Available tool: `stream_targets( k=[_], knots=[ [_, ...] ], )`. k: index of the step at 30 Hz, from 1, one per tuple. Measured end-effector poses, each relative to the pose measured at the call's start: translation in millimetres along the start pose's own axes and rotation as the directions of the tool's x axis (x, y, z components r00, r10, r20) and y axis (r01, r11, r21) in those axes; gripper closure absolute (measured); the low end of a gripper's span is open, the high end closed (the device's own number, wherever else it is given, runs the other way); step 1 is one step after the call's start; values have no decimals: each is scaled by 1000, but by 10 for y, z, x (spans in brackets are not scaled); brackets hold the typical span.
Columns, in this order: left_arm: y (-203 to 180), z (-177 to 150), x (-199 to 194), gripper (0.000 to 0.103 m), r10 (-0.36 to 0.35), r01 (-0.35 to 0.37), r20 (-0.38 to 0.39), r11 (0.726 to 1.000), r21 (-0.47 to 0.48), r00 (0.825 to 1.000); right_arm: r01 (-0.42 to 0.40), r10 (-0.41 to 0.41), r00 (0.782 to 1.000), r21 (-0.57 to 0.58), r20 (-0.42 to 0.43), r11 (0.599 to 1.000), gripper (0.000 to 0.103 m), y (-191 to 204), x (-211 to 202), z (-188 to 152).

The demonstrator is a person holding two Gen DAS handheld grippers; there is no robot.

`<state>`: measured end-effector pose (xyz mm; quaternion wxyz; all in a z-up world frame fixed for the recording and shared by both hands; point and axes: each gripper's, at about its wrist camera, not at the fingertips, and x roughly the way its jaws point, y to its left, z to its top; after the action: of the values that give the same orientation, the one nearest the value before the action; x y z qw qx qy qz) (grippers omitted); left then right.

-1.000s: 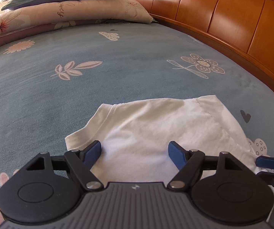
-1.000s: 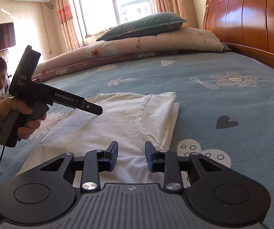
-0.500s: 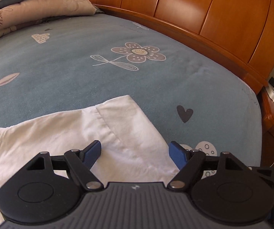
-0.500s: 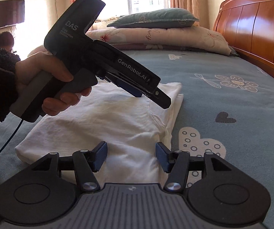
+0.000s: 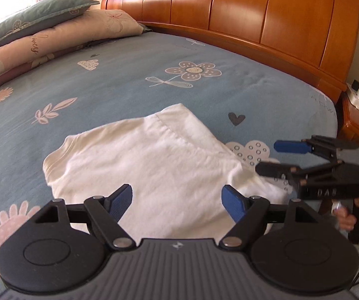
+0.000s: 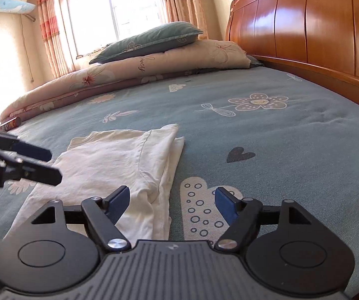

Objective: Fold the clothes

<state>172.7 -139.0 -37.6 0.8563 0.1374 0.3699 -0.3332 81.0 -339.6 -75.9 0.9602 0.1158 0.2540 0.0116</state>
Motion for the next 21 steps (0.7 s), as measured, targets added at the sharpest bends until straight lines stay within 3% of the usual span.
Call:
stream_targets(
  k=[8, 14, 18, 21],
  knots=[
    [-276, -780, -211, 25, -14, 7, -82, 996, -86, 997, -15, 15, 1000, 72, 0, 997, 23, 50, 89, -12],
    [-288, -701, -456, 25, 10, -11, -15, 996, -84, 1000, -23, 21, 999, 55, 28, 998, 22, 116, 121, -41],
    [-185, -729, -276, 24, 1, -12, -73, 988, -157, 997, -21, 19, 999, 46, 48, 999, 21, 149, 87, -37],
    [-198, -780, -298, 24, -7, -5, -79, 989, -145, 997, -19, 17, 997, 23, 74, 1000, 18, 198, -17, -112]
  ],
)
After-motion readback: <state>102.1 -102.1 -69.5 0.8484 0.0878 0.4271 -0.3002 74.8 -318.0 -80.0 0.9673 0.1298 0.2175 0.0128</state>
